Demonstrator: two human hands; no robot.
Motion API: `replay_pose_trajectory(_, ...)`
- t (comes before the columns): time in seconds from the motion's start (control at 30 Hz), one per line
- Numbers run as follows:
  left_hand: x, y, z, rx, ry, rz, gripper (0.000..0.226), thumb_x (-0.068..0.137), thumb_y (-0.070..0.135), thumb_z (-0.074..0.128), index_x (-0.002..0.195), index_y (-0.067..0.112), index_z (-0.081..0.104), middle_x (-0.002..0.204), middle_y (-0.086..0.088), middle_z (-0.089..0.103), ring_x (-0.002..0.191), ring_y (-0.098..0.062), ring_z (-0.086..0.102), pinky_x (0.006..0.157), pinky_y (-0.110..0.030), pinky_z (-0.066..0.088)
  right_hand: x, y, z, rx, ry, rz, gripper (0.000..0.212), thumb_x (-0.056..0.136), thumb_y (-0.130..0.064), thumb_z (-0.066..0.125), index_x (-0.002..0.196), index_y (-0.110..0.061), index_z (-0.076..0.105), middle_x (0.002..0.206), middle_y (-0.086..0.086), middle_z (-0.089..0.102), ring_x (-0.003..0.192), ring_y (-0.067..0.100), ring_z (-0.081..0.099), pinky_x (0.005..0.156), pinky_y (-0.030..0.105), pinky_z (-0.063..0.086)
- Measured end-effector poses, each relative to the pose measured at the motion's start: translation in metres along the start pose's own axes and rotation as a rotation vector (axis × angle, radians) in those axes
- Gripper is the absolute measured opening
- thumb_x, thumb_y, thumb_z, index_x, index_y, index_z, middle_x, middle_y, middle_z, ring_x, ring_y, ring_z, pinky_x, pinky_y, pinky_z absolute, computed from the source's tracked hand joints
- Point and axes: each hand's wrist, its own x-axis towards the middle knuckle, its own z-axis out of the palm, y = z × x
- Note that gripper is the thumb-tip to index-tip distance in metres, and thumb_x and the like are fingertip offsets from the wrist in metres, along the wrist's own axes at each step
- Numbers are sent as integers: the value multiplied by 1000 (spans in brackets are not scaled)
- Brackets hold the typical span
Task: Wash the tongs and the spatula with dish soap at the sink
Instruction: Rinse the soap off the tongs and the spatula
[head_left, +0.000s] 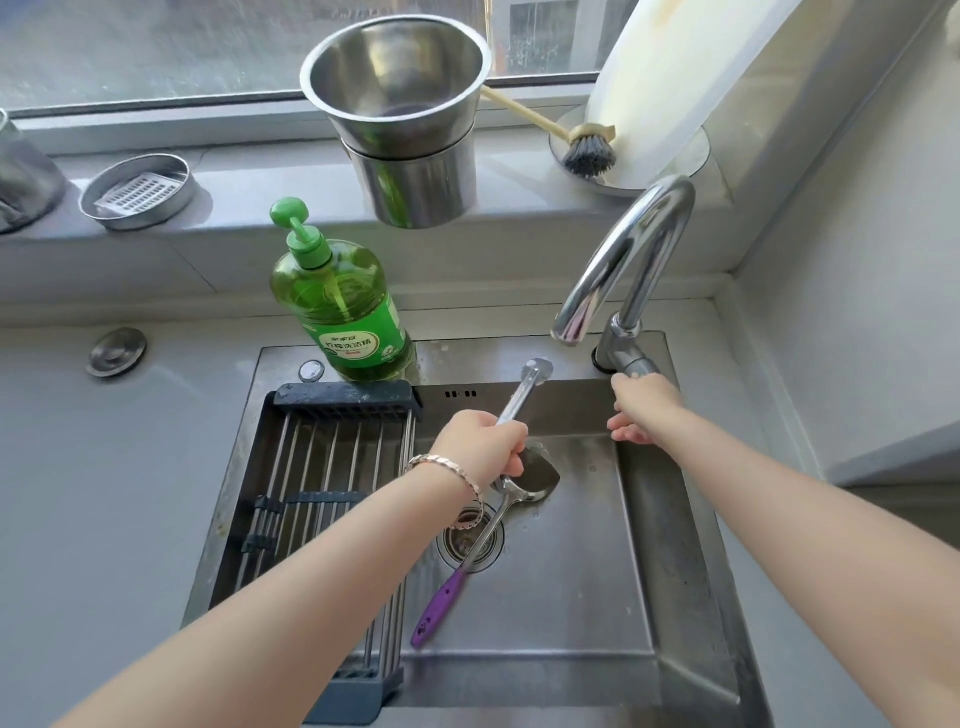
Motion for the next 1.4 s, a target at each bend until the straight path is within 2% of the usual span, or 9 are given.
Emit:
replay_pose_trajectory(0.2,-6,5,1,51,14,85,32,87,18,52,55,15,49,35,7,49,66,-21,65,76,-30,50,9,3,5,-5,49,7,48,98,-32,27,132,-4,45,65,9,62,43,18,50,35,16,31)
replay_pose_trajectory(0.3,-14,7,-1,122,35,141,31,88,21,52,59,14,46,54,0,52,44,0,56,51,-15,42,7,6,1,-29,32,-11,47,99,-31,26,127,-1,48,77,11,67,43,16,48,30,12,29)
replay_pose_trajectory(0.4,-22,9,-3,181,45,186,28,87,22,53,62,12,46,61,-5,53,23,3,40,30,-8,27,5,12,-2,-47,17,-47,44,98,-26,27,120,2,52,68,8,65,44,15,49,29,12,30)
replay_pose_trajectory(0.87,-31,13,-5,170,28,209,22,88,22,53,70,9,52,58,-2,50,23,3,40,29,-6,26,-3,22,-6,-20,8,-101,33,95,-26,29,96,-1,52,70,9,63,53,22,53,51,25,43)
replay_pose_trajectory(1.03,-29,11,-3,179,15,207,22,88,26,55,75,10,60,56,2,49,39,-1,46,35,-8,33,-51,15,-1,411,-200,-26,48,100,-43,29,105,-3,53,90,15,63,79,27,61,64,27,49)
replay_pose_trajectory(1.13,-28,10,2,197,2,242,24,90,29,52,78,11,61,55,3,50,31,2,42,35,-9,31,-91,10,-1,878,-501,-26,38,99,-34,41,99,0,57,86,13,65,77,22,64,71,30,55)
replay_pose_trajectory(1.2,-29,9,5,245,-4,298,30,94,30,47,76,11,60,51,4,50,25,2,39,33,-7,28,-110,7,3,975,-620,-86,23,97,-20,47,93,-1,60,81,11,68,70,17,68,69,27,58)
replay_pose_trajectory(1.3,-30,6,5,242,-3,351,41,97,33,40,70,9,58,42,5,49,26,1,40,44,-14,36,-125,2,13,969,-555,-130,16,94,-5,50,86,-2,63,68,6,70,59,12,68,61,22,57)
replay_pose_trajectory(1.4,-33,2,-1,152,44,306,55,97,41,34,56,12,57,27,4,44,28,1,42,54,-17,44,-131,-1,21,992,-507,-115,18,92,-15,55,81,-4,64,69,9,70,58,16,68,59,25,58)
